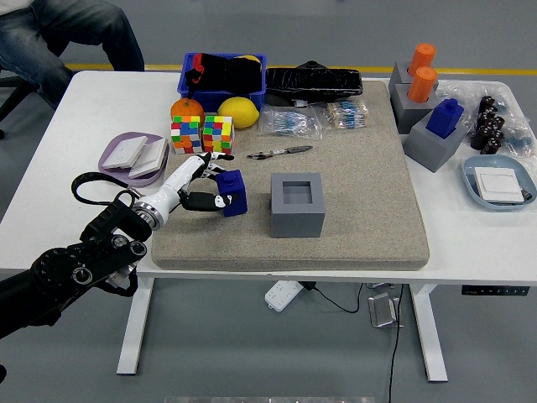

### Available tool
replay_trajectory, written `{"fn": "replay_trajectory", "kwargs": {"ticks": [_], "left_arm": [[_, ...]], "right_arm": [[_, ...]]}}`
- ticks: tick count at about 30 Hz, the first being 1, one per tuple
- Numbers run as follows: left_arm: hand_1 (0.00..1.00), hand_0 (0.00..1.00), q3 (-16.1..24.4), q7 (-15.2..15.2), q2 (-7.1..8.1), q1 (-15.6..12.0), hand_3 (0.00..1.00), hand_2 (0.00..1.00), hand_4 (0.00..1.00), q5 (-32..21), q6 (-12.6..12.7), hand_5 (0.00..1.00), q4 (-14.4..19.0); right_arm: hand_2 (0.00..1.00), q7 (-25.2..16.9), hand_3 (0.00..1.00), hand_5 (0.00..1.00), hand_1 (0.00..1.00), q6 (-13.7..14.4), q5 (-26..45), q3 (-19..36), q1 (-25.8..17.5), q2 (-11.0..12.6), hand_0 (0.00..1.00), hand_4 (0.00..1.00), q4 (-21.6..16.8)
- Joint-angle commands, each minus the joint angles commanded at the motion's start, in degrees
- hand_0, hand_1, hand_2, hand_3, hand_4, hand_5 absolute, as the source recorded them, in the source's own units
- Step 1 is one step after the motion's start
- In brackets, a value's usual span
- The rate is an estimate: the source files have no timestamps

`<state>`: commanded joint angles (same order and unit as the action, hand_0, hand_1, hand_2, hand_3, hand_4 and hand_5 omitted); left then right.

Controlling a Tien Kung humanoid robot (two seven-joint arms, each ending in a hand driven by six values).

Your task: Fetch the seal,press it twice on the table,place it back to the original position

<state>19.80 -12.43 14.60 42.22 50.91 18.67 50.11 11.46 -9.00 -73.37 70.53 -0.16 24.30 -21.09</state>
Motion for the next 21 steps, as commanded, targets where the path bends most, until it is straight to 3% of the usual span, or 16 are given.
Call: {"fn": "replay_trajectory", "kwargs": {"ticks": [9,21], "left_arm": [[0.449,0.775,2.75,0.24,0.68,0.76,0.827,0.418,0.607,1.12,0.05,0.002,1.84],[0.45,0.773,4.6,2.6,1.99,3.46,0.828,0.418,0.606,3.76,-1.01,0.002,9.05]], "right_arm": [[0.768,0.01,0.778,0.459,0.769,-0.01,0.04,-0.31,-0.04,0.18,0.924,0.823,0.07],[0.768,0.01,0.778,0.459,0.769,-0.01,0.09,-0.42,0.02,0.41,0.924,0.824,-0.06]]}}
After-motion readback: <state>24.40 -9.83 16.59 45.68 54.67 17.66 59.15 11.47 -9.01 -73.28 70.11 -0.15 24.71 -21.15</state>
